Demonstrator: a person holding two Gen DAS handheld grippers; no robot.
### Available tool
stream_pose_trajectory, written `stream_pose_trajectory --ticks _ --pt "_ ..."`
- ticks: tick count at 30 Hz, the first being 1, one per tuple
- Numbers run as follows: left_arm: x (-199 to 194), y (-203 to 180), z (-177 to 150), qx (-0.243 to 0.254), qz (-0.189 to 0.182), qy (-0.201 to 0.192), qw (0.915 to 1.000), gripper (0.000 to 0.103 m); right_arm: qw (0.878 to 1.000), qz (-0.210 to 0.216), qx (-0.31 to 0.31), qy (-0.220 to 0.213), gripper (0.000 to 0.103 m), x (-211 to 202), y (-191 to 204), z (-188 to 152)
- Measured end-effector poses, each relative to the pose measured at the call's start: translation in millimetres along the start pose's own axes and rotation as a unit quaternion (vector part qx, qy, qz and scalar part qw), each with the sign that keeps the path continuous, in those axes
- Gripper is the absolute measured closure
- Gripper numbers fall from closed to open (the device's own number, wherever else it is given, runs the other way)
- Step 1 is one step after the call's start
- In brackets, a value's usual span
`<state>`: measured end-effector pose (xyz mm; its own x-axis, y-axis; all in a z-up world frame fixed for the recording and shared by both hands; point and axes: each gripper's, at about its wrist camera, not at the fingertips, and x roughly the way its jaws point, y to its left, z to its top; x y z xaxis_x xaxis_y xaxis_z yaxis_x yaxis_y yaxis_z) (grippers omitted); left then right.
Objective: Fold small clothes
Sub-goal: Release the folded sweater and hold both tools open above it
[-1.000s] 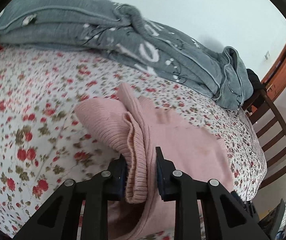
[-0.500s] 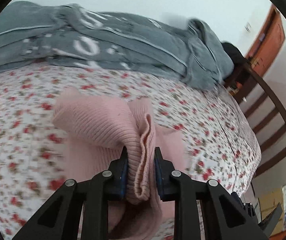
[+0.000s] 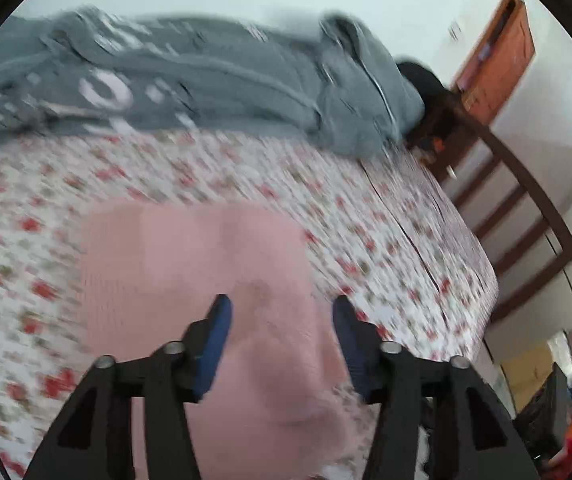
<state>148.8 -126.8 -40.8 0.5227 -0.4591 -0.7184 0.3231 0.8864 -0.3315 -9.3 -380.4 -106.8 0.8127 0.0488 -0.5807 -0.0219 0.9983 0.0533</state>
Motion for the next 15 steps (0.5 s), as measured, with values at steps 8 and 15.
stream_pose_trajectory --ticks 8,15 --pt "-49 81 -6 -0.039 0.051 -0.03 0.9975 0.049 0.981 0.153 0.116 0.019 0.024 31 18 61" --pt "-46 133 -36 -0.057 0.077 -0.009 0.9953 0.049 0.963 0.163 0.192 0.099 0.025 100 42 71"
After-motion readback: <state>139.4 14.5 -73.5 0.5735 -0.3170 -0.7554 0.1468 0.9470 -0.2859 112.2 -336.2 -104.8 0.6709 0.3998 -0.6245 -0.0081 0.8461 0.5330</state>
